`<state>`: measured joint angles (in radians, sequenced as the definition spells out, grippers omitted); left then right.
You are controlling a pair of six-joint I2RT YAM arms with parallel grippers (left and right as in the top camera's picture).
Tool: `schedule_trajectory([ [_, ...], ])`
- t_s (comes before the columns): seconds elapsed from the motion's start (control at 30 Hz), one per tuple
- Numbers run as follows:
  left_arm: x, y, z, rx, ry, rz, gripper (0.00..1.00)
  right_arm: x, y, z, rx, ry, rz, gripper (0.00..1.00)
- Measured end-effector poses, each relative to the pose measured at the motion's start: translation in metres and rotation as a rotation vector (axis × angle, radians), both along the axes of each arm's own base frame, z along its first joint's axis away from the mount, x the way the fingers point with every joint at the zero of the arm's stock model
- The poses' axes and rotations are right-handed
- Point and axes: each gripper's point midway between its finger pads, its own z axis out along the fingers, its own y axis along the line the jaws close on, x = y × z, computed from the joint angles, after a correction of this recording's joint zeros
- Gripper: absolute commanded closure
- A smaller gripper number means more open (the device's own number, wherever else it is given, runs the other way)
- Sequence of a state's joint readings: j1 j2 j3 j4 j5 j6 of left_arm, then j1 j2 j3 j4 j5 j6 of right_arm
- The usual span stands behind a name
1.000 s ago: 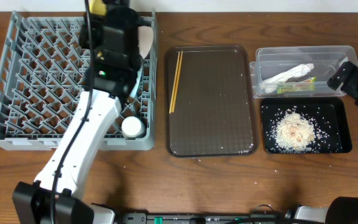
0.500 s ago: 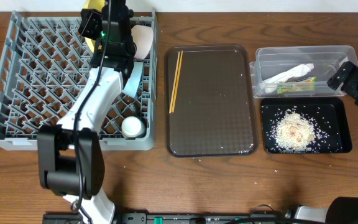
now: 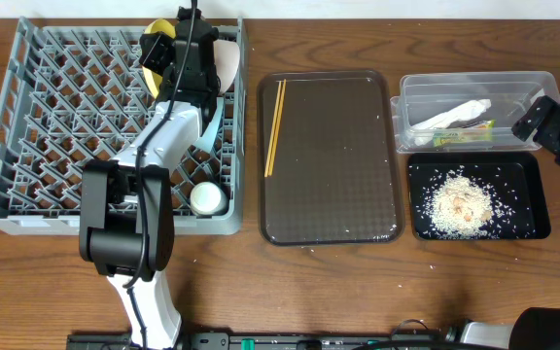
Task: Sort waste into correct bins and load items into the dishwasher
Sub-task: 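Lift the yellow plate with the left gripper and stand it in the rack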
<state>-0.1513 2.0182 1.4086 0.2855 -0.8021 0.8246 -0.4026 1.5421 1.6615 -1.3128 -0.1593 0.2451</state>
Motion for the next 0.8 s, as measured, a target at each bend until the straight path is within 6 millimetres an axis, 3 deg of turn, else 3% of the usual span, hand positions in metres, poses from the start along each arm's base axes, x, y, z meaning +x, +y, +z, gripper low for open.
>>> schedule_trajectory([
  [0.07, 0.0, -0.001, -0.001, -0.017, -0.011, 0.0, 0.59, 0.0, 0.0, 0.0, 0.0, 0.0, 0.0, 0.01],
  [0.3, 0.003, -0.007, 0.004, -0.054, -0.064, -0.002, 0.4, 0.0, 0.0, 0.0, 0.0, 0.0, 0.0, 0.01],
  [0.4, 0.001, -0.014, 0.012, -0.062, -0.077, -0.014, 0.26, 0.0, 0.0, 0.0, 0.0, 0.0, 0.0, 0.01],
  [0.43, 0.0, -0.018, 0.018, -0.069, -0.089, -0.02, 0.25, 0.0, 0.0, 0.0, 0.0, 0.0, 0.0, 0.01],
  [0.63, -0.03, -0.063, 0.078, -0.15, -0.138, -0.112, 0.26, 0.0, 0.0, 0.0, 0.0, 0.0, 0.0, 0.01],
  [0.7, -0.043, -0.087, 0.091, -0.183, -0.118, -0.17, 0.25, 0.0, 0.0, 0.0, 0.0, 0.0, 0.0, 0.01],
  [0.8, -0.059, -0.124, 0.093, -0.256, -0.053, -0.232, 0.26, 0.0, 0.0, 0.0, 0.0, 0.0, 0.0, 0.01],
])
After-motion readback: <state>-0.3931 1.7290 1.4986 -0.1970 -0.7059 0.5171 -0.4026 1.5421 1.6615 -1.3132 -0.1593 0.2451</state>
